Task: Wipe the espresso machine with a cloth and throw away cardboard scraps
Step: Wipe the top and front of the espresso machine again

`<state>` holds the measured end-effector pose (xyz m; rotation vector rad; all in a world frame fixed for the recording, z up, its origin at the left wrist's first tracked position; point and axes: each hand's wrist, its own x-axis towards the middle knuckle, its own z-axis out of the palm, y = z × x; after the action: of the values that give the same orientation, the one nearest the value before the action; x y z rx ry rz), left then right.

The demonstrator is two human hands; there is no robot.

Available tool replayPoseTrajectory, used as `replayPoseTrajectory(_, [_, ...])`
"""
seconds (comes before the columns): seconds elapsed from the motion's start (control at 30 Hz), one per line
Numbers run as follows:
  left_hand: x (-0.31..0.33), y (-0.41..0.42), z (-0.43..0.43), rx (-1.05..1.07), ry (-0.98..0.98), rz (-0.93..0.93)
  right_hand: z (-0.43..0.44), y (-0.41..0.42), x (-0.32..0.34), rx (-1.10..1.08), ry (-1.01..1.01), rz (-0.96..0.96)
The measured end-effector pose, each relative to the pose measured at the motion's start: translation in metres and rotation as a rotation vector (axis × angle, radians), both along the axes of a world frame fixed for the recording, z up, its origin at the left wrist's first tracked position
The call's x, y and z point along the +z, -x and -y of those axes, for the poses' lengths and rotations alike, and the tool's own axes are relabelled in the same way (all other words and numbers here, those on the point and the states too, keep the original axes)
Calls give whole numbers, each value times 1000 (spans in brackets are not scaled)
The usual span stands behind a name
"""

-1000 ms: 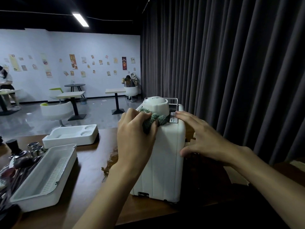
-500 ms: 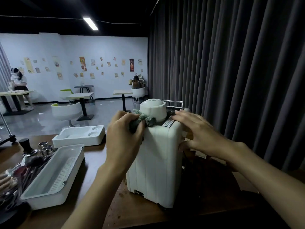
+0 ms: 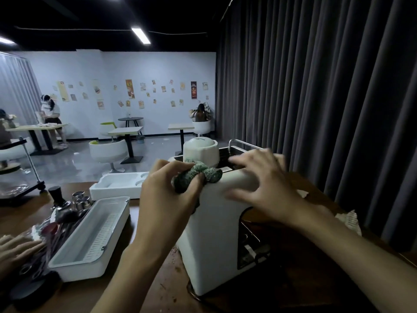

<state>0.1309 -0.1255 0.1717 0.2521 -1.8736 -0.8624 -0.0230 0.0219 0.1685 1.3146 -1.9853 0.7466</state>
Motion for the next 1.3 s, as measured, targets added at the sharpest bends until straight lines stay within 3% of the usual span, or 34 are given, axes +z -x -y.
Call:
replayPoseTrajectory(0.07, [-7, -3, -4, -8, -24, -17, -11, 20, 16, 8, 4, 168])
replayPoseTrajectory(0.17, [-17, -2, -7, 31, 7, -29, -21, 42, 33, 96, -159, 539])
replayPoseTrajectory(0.23, [-22, 0, -12, 33, 30, -41, -26, 50, 39, 137, -291, 603])
replayPoseTrajectory(0.3, [-24, 3, -16, 41, 69, -43, -30, 54, 43, 157, -351, 596])
replayPoseTrajectory(0.4, [-27, 7, -13, 63, 122, -40, -28, 50, 39, 141, -278, 579])
replayPoseTrajectory(0.6, [-23, 14, 34, 110, 74, -32, -16, 24, 28, 35, -227, 325])
replayPoseTrajectory(0.73, [-20, 9, 38, 162, 57, -52, -28, 33, 38, 167, -221, 502])
replayPoseTrajectory(0.87, [-29, 12, 6, 128, 98, -85, -28, 55, 47, 230, -294, 528])
replayPoseTrajectory(1.13, [-30, 32, 39, 166, 40, -85, -11, 40, 49, 224, -192, 391])
replayPoseTrajectory(1.3, [-20, 37, 58, 90, -131, -57, -4, 26, 52, 285, -180, 387])
